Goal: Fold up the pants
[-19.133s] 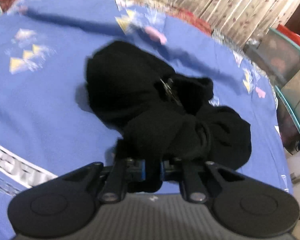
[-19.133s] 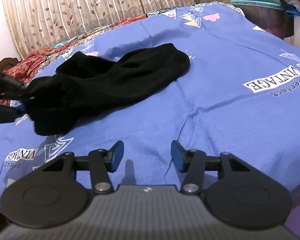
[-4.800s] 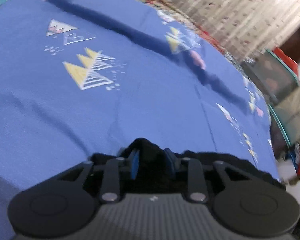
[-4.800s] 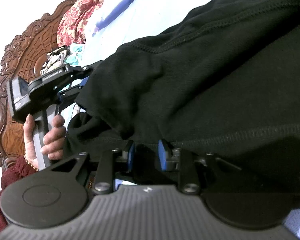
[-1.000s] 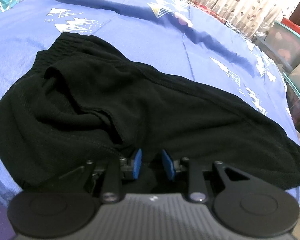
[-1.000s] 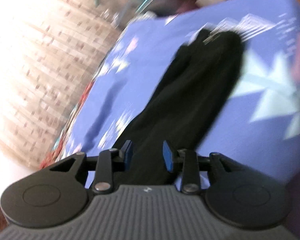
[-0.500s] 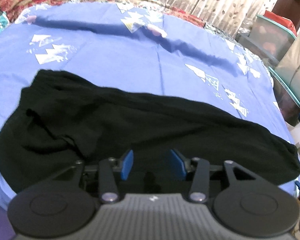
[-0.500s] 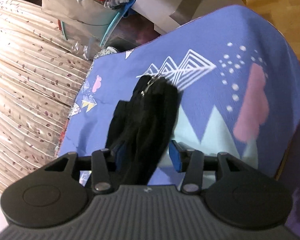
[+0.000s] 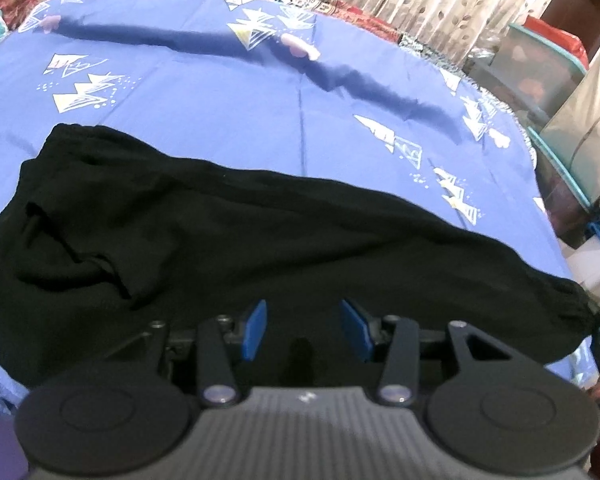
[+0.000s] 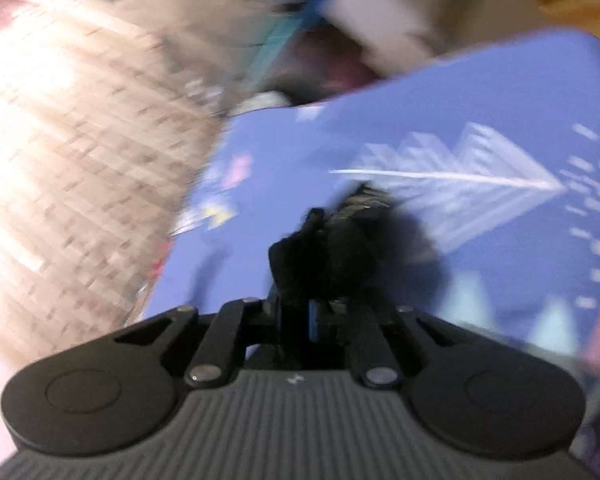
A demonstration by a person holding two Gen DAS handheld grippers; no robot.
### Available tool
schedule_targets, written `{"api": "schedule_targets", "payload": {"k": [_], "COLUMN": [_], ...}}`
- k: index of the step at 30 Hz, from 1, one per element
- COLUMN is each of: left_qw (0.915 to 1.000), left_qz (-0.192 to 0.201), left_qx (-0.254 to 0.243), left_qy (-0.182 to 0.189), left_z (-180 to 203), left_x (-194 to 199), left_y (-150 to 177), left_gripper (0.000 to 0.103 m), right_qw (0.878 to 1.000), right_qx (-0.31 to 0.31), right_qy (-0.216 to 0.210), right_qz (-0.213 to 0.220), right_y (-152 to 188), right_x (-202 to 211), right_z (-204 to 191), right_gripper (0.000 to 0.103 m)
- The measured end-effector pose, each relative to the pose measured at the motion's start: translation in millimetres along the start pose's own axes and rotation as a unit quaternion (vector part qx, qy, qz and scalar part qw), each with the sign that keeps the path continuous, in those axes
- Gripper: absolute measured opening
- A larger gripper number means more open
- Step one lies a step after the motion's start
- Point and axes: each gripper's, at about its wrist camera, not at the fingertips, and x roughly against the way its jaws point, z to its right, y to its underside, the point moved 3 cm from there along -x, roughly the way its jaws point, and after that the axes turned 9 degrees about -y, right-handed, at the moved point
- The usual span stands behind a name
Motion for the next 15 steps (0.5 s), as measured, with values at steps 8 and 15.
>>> {"api": "schedule_targets", "payload": {"k": [8, 15], "left_qw": [0.999, 0.9971], "left_qz": [0.003, 0.009], "left_qx": [0.027, 0.063], "left_qy": [0.035, 0.042], "left_z": [-12, -41], "left_x": [4, 15], "left_y": [6, 12], "left_gripper": [0.042, 0.044], "right_qw": [0.934, 0.79], "right_qx": [0.301, 0.522], "right_qy": [-0.072, 0.017], "right_qz": [-0.177, -0.322], "right_y": [102, 233], "right_x": [-35, -68], "right_z": [-150, -153], "right_gripper": [0.014, 0.023]}}
